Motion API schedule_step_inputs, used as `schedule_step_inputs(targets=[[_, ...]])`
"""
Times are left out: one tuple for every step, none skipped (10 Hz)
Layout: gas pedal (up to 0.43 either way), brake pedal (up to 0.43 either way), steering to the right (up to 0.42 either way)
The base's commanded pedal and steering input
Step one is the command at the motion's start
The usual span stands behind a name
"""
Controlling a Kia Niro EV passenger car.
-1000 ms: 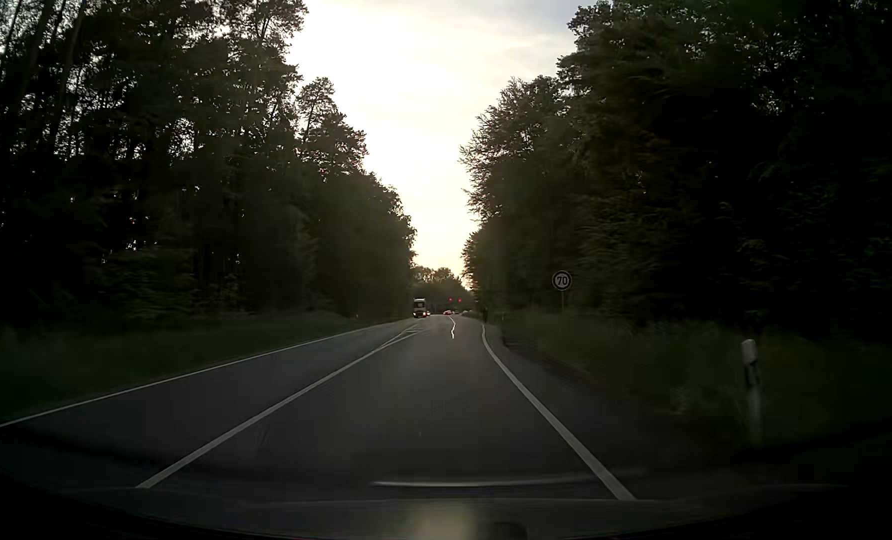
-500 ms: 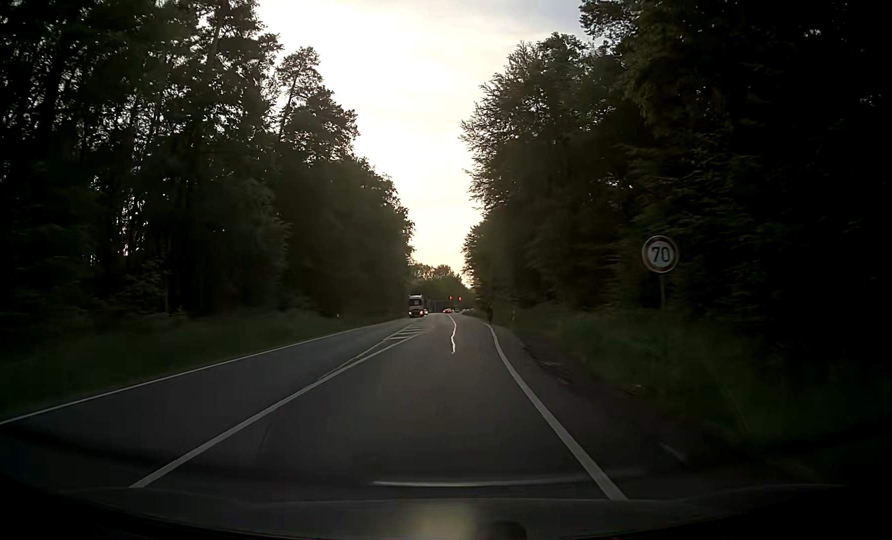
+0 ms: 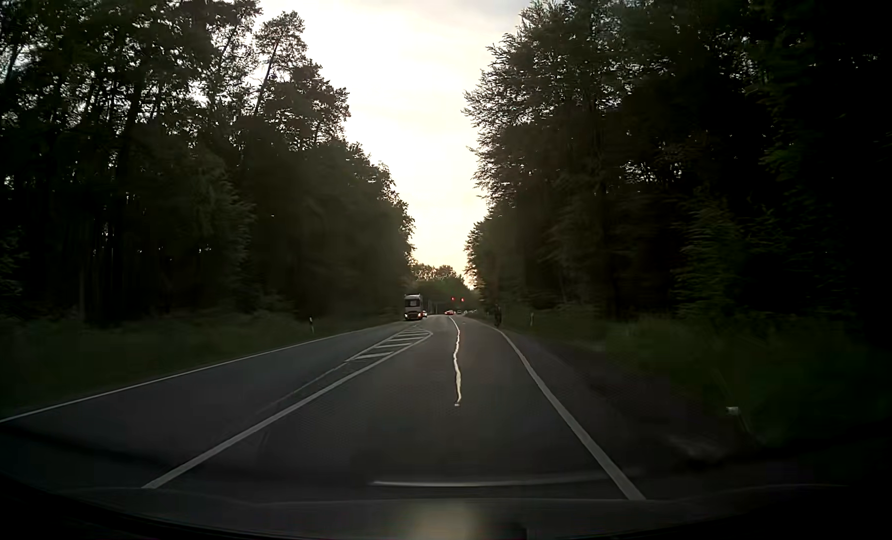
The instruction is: Follow the waypoints while adhering to traffic rules and regulations
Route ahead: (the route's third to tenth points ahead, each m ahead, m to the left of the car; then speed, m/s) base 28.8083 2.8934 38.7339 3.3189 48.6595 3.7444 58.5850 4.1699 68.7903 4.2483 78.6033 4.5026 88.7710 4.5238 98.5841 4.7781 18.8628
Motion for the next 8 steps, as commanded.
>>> schedule_step_inputs(targets=[[0.000, 0.000, -0.004], [0.000, 0.000, -0.004], [0.000, 0.000, -0.004], [0.000, 0.000, -0.005], [0.000, 0.000, -0.006], [0.000, 0.000, -0.006], [0.000, 0.000, -0.007], [0.000, 0.000, -0.007]])
